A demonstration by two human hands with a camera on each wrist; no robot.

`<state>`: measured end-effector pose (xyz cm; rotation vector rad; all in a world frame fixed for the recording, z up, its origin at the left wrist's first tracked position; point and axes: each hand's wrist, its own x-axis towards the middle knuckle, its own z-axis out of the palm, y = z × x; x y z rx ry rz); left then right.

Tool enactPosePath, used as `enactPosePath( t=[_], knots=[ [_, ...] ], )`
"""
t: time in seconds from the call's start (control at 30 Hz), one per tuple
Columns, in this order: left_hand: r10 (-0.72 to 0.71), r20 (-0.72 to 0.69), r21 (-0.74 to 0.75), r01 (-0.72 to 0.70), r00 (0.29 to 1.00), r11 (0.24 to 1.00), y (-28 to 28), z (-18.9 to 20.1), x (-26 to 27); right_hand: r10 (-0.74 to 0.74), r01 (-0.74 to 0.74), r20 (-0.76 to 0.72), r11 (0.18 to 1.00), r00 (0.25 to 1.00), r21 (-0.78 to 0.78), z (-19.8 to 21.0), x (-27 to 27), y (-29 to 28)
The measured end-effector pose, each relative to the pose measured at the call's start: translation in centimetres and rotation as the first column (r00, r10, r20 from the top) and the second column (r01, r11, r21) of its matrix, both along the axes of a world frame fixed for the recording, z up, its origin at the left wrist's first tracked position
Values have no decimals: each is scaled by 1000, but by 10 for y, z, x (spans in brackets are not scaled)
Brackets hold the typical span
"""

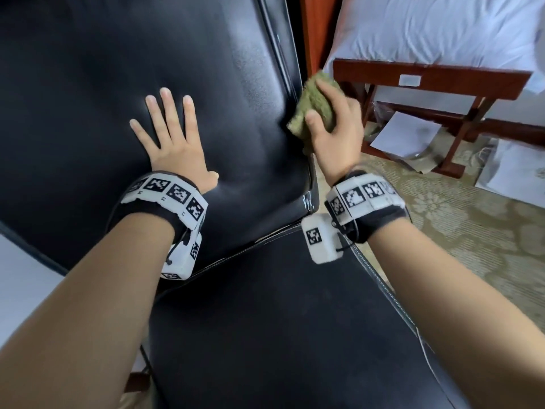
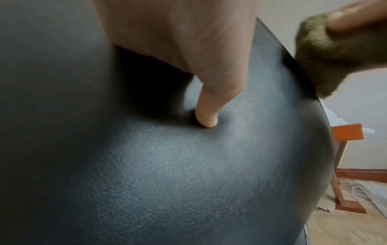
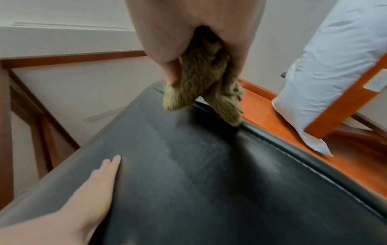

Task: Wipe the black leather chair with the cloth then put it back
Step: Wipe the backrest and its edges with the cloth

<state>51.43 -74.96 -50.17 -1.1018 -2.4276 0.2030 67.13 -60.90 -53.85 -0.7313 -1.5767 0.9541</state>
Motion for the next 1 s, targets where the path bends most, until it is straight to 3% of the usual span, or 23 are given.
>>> enactPosePath(
  t=[0.13,0.3,0.53,0.63,0.73,0.83,1.0],
  knots=[
    [0,7,-1,0,1000,1000,0,0,0,153,-151,168,988,974,-25,4,-17,10],
    [0,-2,3,0,1000,1000,1,-1,1,107,-113,289,994,951,3,-33,1,8],
    [4,-8,11,-4,1000,1000,1,-1,2,152,-69,604,985,782,-158,-86,30,2],
    [5,-3,5,-5,1000,1000,1,-2,0,64,16,499,988,864,-153,-77,30,3],
    [16,-5,-7,-16,1000,1000,0,-2,0,-56,59,297,998,953,0,-44,20,-1],
    [24,0,-17,-24,1000,1000,-1,0,2,-33,7,159,987,987,162,1,4,-10],
    [23,26,-33,-23,999,999,-7,6,7,-10,-98,257,909,966,405,52,-30,-27]
  ],
)
